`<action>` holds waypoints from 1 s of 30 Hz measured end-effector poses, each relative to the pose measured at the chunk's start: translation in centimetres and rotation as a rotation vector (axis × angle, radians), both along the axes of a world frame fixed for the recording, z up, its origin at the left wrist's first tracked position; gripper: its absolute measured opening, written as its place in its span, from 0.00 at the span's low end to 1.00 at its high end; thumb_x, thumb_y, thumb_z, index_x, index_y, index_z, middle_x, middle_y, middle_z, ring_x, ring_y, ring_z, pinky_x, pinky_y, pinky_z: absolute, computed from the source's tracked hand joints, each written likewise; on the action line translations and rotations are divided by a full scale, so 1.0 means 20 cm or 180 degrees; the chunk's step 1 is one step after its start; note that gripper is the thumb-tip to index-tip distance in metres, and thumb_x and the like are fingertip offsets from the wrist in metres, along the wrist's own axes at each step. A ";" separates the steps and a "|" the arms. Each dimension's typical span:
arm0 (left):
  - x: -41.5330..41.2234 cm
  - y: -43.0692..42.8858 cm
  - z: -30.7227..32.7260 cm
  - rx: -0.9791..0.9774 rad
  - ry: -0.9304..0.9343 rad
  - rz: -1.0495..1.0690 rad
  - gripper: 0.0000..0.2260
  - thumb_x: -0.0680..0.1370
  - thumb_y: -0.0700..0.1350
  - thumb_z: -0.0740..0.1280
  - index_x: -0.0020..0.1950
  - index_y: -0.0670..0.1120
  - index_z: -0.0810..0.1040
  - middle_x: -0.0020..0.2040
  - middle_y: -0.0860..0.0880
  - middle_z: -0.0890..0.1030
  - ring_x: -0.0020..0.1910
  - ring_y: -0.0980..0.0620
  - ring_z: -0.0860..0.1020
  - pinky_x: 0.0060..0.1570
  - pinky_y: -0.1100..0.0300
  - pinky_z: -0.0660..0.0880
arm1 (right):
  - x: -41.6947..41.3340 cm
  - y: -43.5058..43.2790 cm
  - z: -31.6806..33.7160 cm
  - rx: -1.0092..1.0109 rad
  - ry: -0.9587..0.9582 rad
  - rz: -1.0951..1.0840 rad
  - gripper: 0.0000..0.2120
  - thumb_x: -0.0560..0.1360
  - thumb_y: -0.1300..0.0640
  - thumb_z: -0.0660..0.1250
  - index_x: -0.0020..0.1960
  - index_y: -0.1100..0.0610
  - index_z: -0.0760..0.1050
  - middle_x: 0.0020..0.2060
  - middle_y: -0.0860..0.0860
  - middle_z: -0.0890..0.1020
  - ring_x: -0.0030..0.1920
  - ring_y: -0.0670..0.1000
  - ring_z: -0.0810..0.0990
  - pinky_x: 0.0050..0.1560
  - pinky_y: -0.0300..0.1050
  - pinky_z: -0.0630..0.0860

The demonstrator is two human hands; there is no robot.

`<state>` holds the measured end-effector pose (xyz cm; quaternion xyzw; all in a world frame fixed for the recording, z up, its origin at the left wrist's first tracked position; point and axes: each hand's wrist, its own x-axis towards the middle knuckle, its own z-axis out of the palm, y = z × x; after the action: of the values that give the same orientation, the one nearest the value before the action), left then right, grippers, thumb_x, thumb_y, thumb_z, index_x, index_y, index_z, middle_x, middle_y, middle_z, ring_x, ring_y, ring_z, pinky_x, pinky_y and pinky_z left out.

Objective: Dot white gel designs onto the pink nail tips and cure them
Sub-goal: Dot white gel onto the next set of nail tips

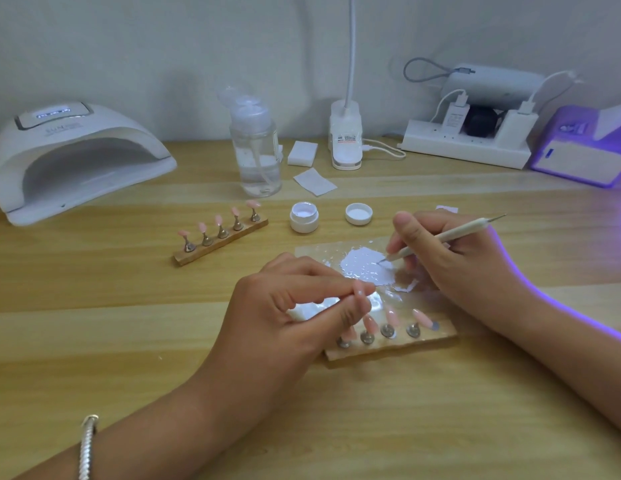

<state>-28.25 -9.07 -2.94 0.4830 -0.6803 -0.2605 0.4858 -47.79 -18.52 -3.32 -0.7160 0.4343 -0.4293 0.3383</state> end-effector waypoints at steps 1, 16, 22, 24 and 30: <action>0.00 0.00 0.00 0.0000 -0.0003 0.0002 0.03 0.72 0.50 0.73 0.42 0.59 0.86 0.43 0.63 0.84 0.47 0.58 0.79 0.45 0.74 0.67 | 0.00 0.00 0.00 -0.0063 -0.0021 -0.0014 0.19 0.78 0.42 0.62 0.35 0.51 0.80 0.25 0.46 0.76 0.27 0.42 0.75 0.30 0.33 0.71; -0.01 -0.01 -0.02 0.0048 -0.0026 -0.0082 0.03 0.72 0.49 0.74 0.42 0.55 0.88 0.43 0.60 0.84 0.50 0.51 0.80 0.51 0.60 0.74 | 0.07 0.20 0.12 -0.0329 -0.1074 0.0481 0.15 0.74 0.46 0.71 0.33 0.52 0.76 0.24 0.48 0.74 0.25 0.52 0.70 0.26 0.43 0.67; -0.01 0.00 0.00 -0.0014 -0.0057 -0.0105 0.03 0.72 0.48 0.74 0.42 0.52 0.88 0.44 0.59 0.85 0.50 0.50 0.80 0.50 0.55 0.75 | 0.11 0.28 0.09 -0.0411 -0.1037 0.0651 0.17 0.77 0.52 0.67 0.32 0.58 0.74 0.23 0.49 0.78 0.21 0.49 0.75 0.25 0.34 0.69; -0.01 0.00 0.00 -0.0043 -0.0089 -0.0108 0.03 0.72 0.48 0.74 0.43 0.53 0.88 0.43 0.60 0.85 0.49 0.51 0.80 0.50 0.58 0.75 | 0.11 0.27 0.09 -0.0450 -0.0943 0.0611 0.18 0.77 0.53 0.66 0.32 0.60 0.74 0.23 0.49 0.78 0.21 0.48 0.75 0.25 0.33 0.69; -0.01 0.00 0.00 -0.0058 -0.0150 -0.0121 0.04 0.72 0.47 0.74 0.44 0.52 0.88 0.43 0.60 0.85 0.48 0.51 0.79 0.49 0.60 0.73 | 0.12 0.27 0.09 -0.0615 -0.0759 0.0568 0.18 0.78 0.54 0.65 0.32 0.60 0.74 0.24 0.47 0.78 0.22 0.47 0.75 0.26 0.34 0.69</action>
<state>-28.46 -9.01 -2.92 0.4716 -0.7029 -0.2519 0.4691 -45.46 -13.10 -1.58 -0.7248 0.2825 -0.5192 0.3538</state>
